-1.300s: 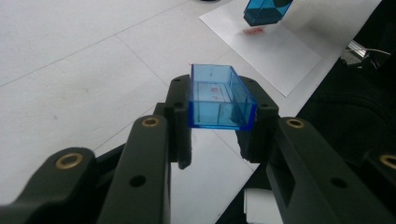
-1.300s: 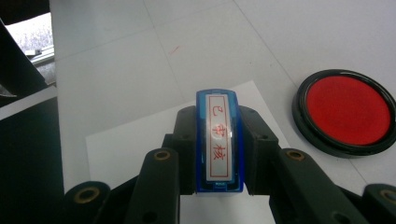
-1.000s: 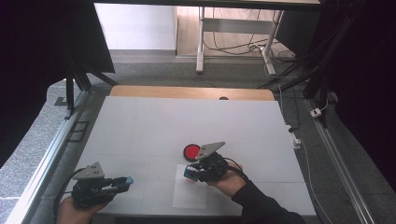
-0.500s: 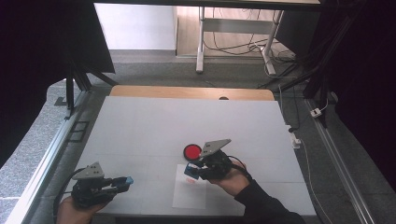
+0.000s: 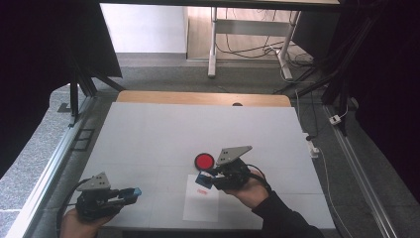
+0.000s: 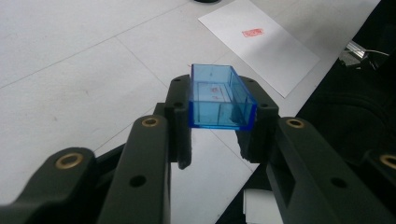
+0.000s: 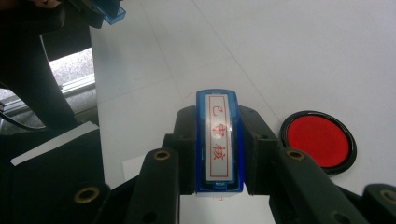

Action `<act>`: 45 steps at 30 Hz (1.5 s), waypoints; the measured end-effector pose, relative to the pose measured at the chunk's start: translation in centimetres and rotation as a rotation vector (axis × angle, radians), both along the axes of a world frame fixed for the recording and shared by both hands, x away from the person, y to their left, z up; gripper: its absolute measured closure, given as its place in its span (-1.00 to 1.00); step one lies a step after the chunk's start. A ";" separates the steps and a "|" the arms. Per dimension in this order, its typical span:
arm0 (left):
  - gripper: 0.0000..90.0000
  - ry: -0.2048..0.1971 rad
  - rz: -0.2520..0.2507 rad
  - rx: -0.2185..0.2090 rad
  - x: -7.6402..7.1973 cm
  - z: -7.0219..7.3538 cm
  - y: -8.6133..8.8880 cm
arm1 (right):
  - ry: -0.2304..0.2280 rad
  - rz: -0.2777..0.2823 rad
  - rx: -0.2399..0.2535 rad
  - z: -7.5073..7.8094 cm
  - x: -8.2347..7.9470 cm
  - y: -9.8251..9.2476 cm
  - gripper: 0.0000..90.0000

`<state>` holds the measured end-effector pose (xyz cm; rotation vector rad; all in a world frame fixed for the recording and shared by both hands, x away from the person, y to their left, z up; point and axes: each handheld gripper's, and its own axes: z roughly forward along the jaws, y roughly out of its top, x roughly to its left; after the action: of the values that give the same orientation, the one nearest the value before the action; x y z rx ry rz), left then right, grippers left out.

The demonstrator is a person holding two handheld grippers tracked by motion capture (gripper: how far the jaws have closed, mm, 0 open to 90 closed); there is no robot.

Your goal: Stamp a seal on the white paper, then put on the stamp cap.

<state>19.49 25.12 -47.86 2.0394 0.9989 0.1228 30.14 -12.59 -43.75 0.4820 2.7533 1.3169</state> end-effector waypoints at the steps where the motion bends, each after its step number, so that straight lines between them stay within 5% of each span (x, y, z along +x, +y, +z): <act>1: 0.52 0.001 0.000 0.000 0.0 0.0 0.0 | -0.001 0.001 0.004 0.1 0.0 0.0 0.57; 14: 0.52 0.001 -0.019 -0.023 0.1 0.3 -0.2 | -0.011 0.011 0.031 1.0 -0.2 -0.4 0.57; 45: 0.52 -0.087 -0.326 -0.091 4.2 2.4 -5.7 | 0.019 0.064 0.114 2.6 -0.5 -0.4 0.57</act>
<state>23.69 19.41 -45.47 2.0649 0.5981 -0.0066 29.63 -12.96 -41.12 0.4178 2.7416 1.4976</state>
